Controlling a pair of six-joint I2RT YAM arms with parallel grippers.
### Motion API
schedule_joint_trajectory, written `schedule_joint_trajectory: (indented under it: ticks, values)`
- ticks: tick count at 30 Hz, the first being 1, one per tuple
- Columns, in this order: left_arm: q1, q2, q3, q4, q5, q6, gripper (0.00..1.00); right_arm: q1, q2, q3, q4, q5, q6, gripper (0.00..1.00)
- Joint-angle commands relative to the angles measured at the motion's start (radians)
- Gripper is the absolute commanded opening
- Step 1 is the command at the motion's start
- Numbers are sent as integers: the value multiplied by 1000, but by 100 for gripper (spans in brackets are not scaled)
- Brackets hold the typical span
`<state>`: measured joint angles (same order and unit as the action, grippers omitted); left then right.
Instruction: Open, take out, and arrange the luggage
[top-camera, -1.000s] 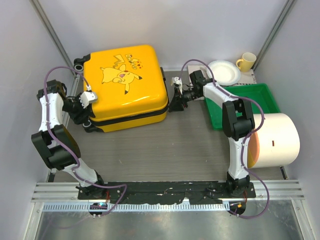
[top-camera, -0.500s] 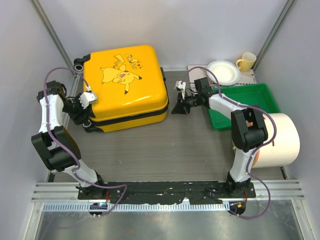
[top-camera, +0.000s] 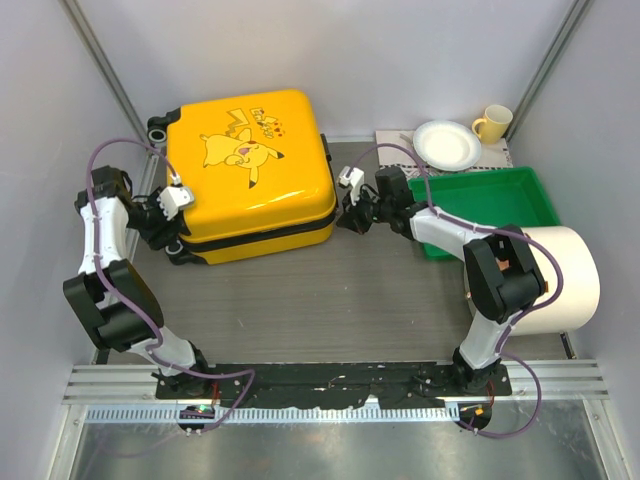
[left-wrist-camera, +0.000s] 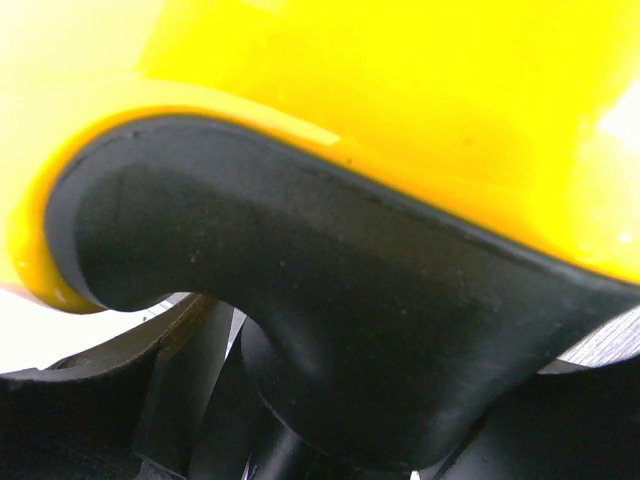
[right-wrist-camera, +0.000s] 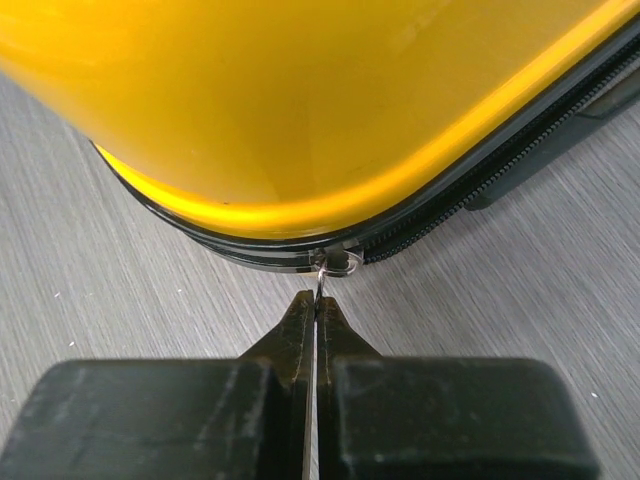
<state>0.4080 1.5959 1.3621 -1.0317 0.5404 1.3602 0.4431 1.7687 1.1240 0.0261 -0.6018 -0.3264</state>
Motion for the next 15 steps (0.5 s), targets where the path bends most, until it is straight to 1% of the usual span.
schedule_joint_trajectory:
  ticks: [1, 5, 7, 12, 15]
  values:
    - [-1, 10, -55, -2, 32, -150, 0, 29, -52, -1, 133, 108, 29, 1]
    - [0, 10, -61, 4, 35, -147, 0, 9, -45, 11, 135, 62, 32, 1]
    - [0, 12, -61, 7, 33, -145, 0, 8, -46, 10, 147, 34, 15, 9]
    - [-1, 18, -57, 9, 30, -144, 0, 9, -34, 34, 155, -36, 0, 13]
    - [0, 19, -61, 10, 30, -142, 0, 11, -26, 42, 153, -44, 1, 23]
